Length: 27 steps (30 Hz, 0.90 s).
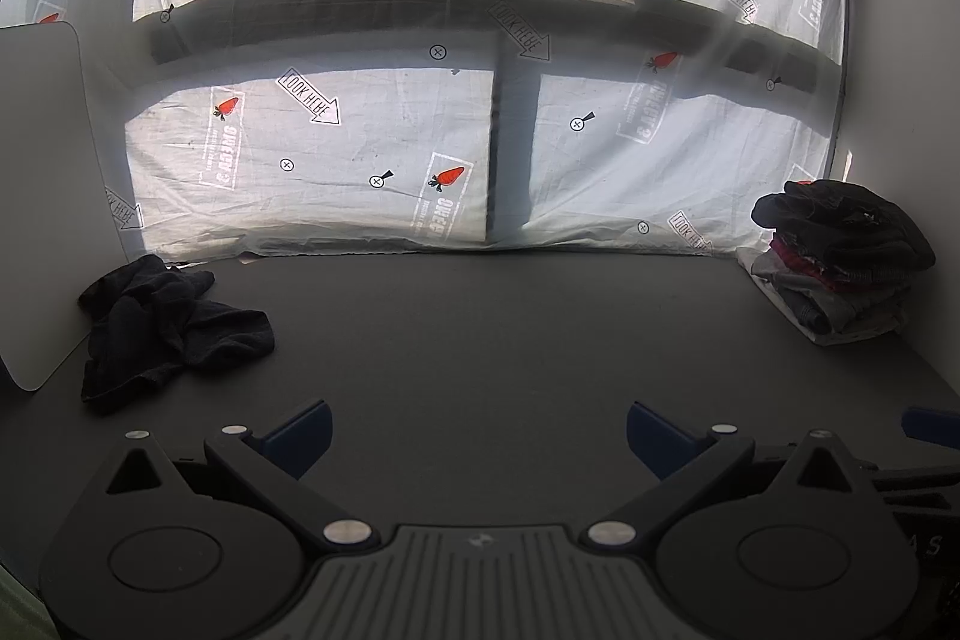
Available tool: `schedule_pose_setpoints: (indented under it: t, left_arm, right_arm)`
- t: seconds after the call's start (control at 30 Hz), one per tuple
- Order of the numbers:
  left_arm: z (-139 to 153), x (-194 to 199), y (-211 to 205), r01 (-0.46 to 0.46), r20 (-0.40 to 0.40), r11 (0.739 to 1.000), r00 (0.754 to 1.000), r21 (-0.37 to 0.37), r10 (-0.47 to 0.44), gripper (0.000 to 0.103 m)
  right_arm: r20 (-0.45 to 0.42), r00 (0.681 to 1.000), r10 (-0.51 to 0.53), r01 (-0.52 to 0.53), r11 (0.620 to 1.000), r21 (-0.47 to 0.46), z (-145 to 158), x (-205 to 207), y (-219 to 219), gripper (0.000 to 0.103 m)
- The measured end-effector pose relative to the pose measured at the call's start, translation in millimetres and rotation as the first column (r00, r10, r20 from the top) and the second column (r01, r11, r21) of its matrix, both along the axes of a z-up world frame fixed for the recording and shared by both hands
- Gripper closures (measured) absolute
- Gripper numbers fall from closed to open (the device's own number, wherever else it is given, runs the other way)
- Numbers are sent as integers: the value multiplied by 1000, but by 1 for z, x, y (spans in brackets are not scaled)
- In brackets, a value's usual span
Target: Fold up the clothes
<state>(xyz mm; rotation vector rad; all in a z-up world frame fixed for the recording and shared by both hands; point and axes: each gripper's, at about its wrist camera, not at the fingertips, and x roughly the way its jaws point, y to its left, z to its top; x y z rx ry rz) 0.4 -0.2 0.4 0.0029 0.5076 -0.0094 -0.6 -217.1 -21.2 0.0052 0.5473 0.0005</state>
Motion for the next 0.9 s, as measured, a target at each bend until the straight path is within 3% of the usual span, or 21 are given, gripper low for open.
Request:
schedule_pose_setpoints:
  t: [0.9]
  left_arm:
    - [1, 5, -1, 22, -2, 1000, 1000, -6, -22, 0]
  right_arm:
    - [-4, 1000, 6, -6, 1000, -3, 4, 4, 2, 0]
